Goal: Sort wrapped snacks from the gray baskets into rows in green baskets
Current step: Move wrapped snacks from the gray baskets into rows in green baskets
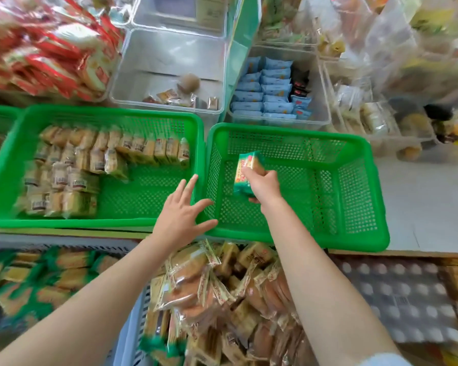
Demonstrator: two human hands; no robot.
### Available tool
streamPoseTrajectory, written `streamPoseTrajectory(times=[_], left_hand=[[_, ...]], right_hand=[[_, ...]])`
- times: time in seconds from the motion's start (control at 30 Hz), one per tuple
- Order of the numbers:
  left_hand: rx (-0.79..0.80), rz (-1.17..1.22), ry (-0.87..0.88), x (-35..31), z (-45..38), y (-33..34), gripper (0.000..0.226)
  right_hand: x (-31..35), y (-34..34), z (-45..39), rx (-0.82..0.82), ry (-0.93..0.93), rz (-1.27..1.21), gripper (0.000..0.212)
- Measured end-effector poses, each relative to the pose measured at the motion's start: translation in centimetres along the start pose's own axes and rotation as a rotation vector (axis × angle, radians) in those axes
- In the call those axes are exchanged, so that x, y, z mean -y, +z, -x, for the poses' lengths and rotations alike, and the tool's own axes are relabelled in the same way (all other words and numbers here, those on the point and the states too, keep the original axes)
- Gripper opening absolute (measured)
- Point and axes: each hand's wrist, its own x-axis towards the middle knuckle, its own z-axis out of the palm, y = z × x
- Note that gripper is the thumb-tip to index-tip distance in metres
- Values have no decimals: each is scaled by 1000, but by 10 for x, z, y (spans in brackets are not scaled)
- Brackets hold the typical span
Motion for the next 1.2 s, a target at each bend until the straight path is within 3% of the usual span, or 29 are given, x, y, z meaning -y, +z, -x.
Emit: streamPoseTrajectory(times=[0.2, 0.23, 0.33, 0.4, 0.53, 0.73, 1.03, 1.2], left_hand=[[77, 83, -19, 4, 11, 1, 78], [75, 96, -17, 5, 11, 0, 79], [50, 132, -26, 6, 10, 1, 75], [35, 137, -57, 7, 10, 0, 76], [56, 90, -70, 13, 10, 3, 86], [104, 61, -66, 14, 13, 4, 82], [157, 78, -25, 13, 3, -1, 62], [106, 63, -21, 21, 15, 4, 72]], right_hand=[[-1, 36, -59, -96, 11, 245, 85], [0, 42, -63, -79, -8, 287, 85], [-1, 55, -70, -38, -54, 336, 44], [-7, 58, -74, -61, -69, 339, 33], [-17, 54, -74, -17, 38, 360, 63], [-17, 55, -77, 34, -21, 171, 47], [-24, 49, -61, 92, -21, 244, 47], [-31, 42, -32, 56, -1, 293, 51]])
